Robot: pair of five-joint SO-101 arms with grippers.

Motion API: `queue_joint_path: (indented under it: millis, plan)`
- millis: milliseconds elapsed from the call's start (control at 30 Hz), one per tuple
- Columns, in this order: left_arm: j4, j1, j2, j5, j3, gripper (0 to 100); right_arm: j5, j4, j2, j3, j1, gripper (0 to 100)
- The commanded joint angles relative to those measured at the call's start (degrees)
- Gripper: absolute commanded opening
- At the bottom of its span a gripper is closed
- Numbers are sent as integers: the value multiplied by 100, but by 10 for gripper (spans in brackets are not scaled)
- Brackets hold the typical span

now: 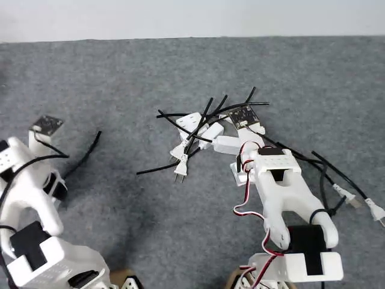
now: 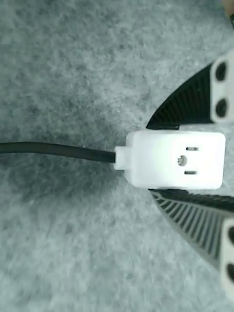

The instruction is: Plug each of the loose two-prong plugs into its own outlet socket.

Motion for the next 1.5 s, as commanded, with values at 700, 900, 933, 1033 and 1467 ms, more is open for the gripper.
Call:
queue_joint_path:
  millis: [700,900,933,1033,1467]
  plan:
    - [-1081,-1415,-246,-677,365,341,378,-4,-207,-9,-198,406]
    - [-1081,-1714,-246,-677,-66,347,360,13,-207,0,-207,406]
    - [-1073,-1785,-246,-677,-136,347,360,-4,-215,-9,-251,406]
    - [-862,-1908,-246,-677,-382,347,422,-4,-251,-88,-462,406]
    - [993,-1503,-246,-141,-295,345,519,2686,84,-3244,-1754,406]
